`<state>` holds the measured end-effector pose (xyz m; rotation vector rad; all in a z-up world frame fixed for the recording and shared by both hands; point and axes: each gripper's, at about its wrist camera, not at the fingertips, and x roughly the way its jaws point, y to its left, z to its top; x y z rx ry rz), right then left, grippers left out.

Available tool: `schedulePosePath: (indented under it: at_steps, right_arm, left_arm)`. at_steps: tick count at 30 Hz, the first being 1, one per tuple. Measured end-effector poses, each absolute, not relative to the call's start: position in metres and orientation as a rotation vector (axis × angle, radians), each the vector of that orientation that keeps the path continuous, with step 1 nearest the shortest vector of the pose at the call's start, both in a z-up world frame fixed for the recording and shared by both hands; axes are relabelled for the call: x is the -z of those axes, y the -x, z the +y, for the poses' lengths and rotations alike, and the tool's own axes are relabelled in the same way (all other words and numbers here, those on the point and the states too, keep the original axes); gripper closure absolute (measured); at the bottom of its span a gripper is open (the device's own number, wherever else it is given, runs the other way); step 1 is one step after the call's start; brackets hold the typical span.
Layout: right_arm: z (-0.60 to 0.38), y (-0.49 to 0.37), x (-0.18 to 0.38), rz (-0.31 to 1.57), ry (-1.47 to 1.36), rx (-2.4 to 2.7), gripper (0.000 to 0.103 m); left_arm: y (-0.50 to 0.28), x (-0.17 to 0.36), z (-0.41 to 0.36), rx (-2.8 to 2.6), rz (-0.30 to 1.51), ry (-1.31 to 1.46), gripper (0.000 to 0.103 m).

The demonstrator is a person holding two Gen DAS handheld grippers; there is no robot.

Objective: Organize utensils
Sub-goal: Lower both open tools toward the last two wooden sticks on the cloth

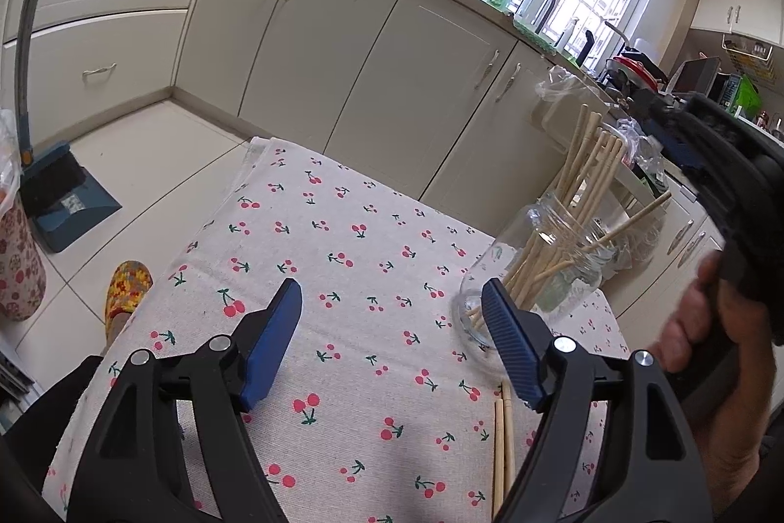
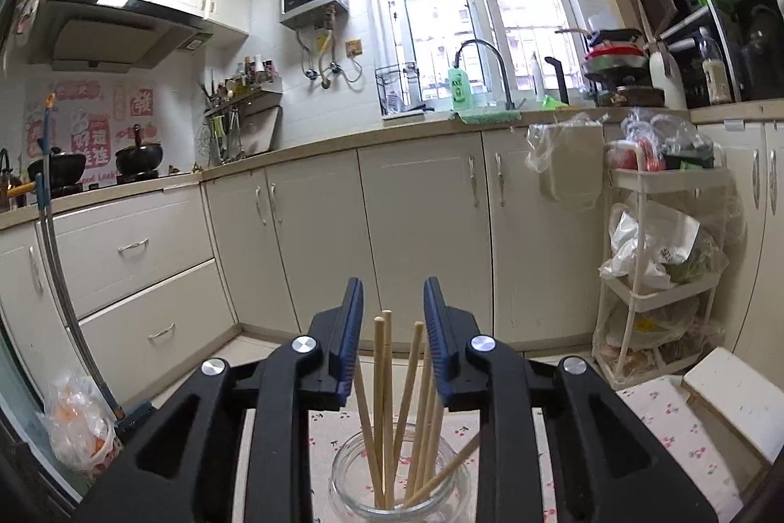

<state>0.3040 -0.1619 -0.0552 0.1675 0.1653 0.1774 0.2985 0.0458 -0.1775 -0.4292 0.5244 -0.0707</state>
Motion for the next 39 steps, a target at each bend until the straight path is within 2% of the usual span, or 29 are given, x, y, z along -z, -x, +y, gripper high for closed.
schedulePosePath:
  at_steps: [4, 8, 13, 17, 31, 33, 38, 39]
  right_arm:
    - [-0.172, -0.267, 0.050, 0.164, -0.144, -0.165, 0.072]
    - [-0.175, -0.237, 0.081, 0.348, -0.090, -0.170, 0.057]
    - [-0.171, -0.234, 0.144, 0.661, -0.089, -0.220, 0.056]
    - [-0.160, -0.244, 0.169, 0.784, -0.060, -0.239, 0.056]
    - [-0.152, -0.256, 0.191, 0.945, 0.073, -0.227, 0.056]
    - [-0.163, -0.254, 0.191, 0.958, 0.068, -0.211, 0.058]
    - [-0.190, -0.251, 0.191, 0.984, 0.015, -0.214, 0.081]
    - [-0.193, -0.251, 0.191, 0.988, 0.005, -0.218, 0.083]
  left_arm:
    - [-0.299, 0.178, 0.047, 0.069, 0.525, 0.435, 0.031]
    - [-0.299, 0.178, 0.047, 0.070, 0.526, 0.434, 0.031]
    - [-0.299, 0.179, 0.047, 0.064, 0.529, 0.440, 0.031]
    - [-0.300, 0.181, 0.048, 0.055, 0.535, 0.449, 0.030]
    - [-0.301, 0.183, 0.049, 0.052, 0.544, 0.455, 0.029]
    - [-0.301, 0.183, 0.049, 0.052, 0.544, 0.454, 0.028]
    - [-0.305, 0.180, 0.024, 0.090, 0.632, 0.325, 0.027]
    - [-0.303, 0.181, 0.016, 0.118, 0.664, 0.299, 0.027]
